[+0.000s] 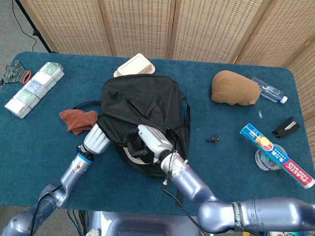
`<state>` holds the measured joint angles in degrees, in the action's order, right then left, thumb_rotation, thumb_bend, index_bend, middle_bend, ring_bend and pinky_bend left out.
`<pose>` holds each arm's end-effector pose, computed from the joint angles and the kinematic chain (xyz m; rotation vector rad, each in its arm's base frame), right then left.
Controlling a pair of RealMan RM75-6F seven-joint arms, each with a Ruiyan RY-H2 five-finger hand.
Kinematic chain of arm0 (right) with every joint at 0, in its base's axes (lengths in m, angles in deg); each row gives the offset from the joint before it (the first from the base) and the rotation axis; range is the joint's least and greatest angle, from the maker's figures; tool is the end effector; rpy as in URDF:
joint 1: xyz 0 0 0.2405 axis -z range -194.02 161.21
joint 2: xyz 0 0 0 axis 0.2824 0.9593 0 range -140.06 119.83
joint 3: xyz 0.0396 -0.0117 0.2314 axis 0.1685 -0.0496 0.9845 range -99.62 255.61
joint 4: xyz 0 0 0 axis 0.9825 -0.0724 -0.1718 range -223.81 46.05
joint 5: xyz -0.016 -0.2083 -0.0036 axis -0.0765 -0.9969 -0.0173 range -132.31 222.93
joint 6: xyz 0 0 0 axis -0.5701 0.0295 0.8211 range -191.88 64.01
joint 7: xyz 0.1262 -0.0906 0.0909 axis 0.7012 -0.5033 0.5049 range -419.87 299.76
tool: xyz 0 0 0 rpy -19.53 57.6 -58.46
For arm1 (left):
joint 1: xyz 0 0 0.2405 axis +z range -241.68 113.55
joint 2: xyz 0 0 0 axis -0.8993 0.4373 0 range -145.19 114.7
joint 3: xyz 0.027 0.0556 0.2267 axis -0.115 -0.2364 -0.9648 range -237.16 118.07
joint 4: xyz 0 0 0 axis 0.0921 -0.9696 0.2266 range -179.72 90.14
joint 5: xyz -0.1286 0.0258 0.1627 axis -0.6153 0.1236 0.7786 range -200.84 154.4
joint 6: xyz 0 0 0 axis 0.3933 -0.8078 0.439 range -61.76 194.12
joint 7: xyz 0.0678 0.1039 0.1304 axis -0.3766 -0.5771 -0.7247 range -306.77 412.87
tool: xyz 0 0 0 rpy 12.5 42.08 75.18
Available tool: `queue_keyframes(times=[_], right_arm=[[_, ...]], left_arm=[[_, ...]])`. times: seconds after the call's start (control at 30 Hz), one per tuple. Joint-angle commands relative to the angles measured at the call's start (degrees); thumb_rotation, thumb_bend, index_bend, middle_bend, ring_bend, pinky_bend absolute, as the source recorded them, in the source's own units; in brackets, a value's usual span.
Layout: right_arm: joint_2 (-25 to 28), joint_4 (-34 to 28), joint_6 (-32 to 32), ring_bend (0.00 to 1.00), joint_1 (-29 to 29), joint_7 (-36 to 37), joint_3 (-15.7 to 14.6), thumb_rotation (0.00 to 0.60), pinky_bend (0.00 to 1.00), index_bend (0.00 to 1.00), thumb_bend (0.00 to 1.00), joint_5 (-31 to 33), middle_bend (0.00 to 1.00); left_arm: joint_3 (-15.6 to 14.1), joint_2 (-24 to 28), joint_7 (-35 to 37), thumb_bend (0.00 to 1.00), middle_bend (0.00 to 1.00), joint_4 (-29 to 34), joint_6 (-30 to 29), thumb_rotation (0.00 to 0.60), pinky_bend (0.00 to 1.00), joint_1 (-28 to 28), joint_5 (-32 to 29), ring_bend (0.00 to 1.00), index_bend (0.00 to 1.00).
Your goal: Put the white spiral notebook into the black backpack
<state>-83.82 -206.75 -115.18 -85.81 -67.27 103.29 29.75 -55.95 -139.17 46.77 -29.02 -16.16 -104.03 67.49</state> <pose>0.0726 -0.3260 0.0117 1.8040 -1.8231 1.2180 -0.1514 0.3646 -0.0603 -1.7243 -0.1488 -1.0164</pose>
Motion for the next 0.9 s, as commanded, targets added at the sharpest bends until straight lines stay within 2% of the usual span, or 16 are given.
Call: queue_keyframes(times=[0.03, 0.33, 0.43, 0.6, 0.67, 0.77, 0.8, 0.9], right_arm=[[0.12, -0.18, 0.17, 0.39, -0.03, 0.34, -0.11, 0.600, 0.60, 0.55, 0.65, -0.06, 0.50], [1.10, -0.76, 0.35, 0.39, 0.09, 1.33, -0.59, 0.600, 0.60, 0.55, 0.64, -0.36, 0.50], [1.47, -0.76, 0.26, 0.39, 0.20, 1.53, -0.80, 0.600, 0.60, 0.55, 0.65, -0.59, 0.50], [1.77, -0.51, -0.02, 0.39, 0.52, 2.04, -1.09, 0.600, 0.60, 0.55, 0.65, -0.99, 0.50], [1.87, -0.31, -0.02, 0.39, 0.72, 2.24, -1.30, 0.600, 0.60, 0.55, 0.65, -1.34, 0.50], [1.73, 0.10, -0.11, 0.39, 0.89, 2.50, -1.54, 0.600, 0.60, 0.55, 0.65, -1.72, 0.50], [1.66, 0.29, -0.12, 0.39, 0.95, 2.63, -1.63, 0.600, 0.60, 0.55, 0.65, -1.81, 0.50], [1.48, 0.72, -0.15, 0.39, 1.05, 2.62, -2.12, 0.600, 0.60, 0.55, 0.65, -2.07, 0.50]], left_arm=[[0.31, -0.89, -1.33, 0.63, 0.63, -0.08, 1.00, 0.600, 0.52, -0.33, -0.57, 0.43, 0.98], [0.82, -2.73, -4.32, 0.63, 0.63, -0.94, 3.15, 0.600, 0.52, -0.50, -1.90, 0.41, 0.98], [0.85, -2.40, -2.32, 0.58, 0.57, -0.09, 3.85, 0.600, 0.52, -0.39, -2.19, 0.37, 0.91], [-0.50, 0.12, 4.44, 0.51, 0.34, 3.65, 3.22, 0.600, 0.51, 0.74, -1.25, 0.21, 0.66], [-1.42, 2.19, 7.36, 0.49, 0.21, 6.71, 2.32, 0.600, 0.49, 1.91, -0.63, 0.15, 0.51], [-2.63, 5.53, 9.12, 0.41, 0.04, 11.32, 1.54, 0.591, 0.45, 3.14, 0.26, 0.05, 0.35], [-3.25, 7.29, 9.65, 0.38, 0.01, 13.85, 1.61, 0.577, 0.41, 3.71, 0.60, 0.02, 0.28], [-4.88, 12.35, 9.92, 0.34, 0.00, 21.25, 1.58, 0.544, 0.33, 4.90, 1.68, 0.00, 0.13]])
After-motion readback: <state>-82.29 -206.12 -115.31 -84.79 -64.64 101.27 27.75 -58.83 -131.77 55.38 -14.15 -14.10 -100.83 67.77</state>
